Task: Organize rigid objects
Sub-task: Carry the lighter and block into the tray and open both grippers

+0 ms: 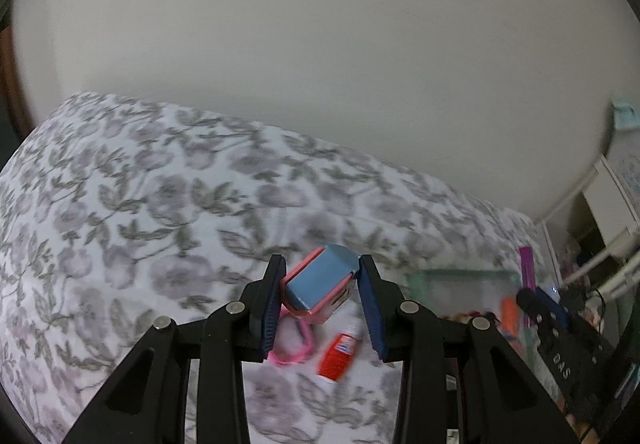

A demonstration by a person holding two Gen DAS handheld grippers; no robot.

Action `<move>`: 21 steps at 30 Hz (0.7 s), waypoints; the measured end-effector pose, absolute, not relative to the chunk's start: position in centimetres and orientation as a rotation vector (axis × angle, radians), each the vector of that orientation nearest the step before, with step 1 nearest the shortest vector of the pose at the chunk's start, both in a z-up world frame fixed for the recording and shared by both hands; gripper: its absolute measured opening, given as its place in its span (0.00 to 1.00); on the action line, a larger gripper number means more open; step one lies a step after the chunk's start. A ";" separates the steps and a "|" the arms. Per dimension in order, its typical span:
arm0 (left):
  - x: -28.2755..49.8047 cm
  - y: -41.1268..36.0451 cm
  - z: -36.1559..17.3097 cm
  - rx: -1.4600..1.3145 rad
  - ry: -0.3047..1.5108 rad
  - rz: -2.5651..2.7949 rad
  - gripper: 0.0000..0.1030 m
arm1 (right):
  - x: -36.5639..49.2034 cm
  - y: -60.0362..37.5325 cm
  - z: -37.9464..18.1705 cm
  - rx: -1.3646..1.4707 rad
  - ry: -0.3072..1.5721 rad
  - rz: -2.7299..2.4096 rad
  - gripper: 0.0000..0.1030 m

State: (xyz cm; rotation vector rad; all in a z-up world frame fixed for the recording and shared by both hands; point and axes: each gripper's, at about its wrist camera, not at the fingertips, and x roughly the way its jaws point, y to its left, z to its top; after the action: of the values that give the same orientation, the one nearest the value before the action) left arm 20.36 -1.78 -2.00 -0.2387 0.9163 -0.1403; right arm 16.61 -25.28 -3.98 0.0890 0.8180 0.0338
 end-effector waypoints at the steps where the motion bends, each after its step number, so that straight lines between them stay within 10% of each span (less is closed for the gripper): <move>1: 20.3 -2.7 -2.0 -0.232 0.920 -0.164 0.37 | 16.5 -25.7 -3.9 0.094 0.816 0.026 0.20; 21: 17.3 -17.5 -2.8 -0.042 0.979 -0.443 0.37 | 14.2 -34.5 -2.5 0.186 0.798 -0.139 0.20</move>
State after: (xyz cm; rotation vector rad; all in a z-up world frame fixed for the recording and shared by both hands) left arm 17.26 -17.51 -2.77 -0.0423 0.9790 -0.4426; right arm 14.23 -34.45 -2.49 0.1858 0.7976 -0.1388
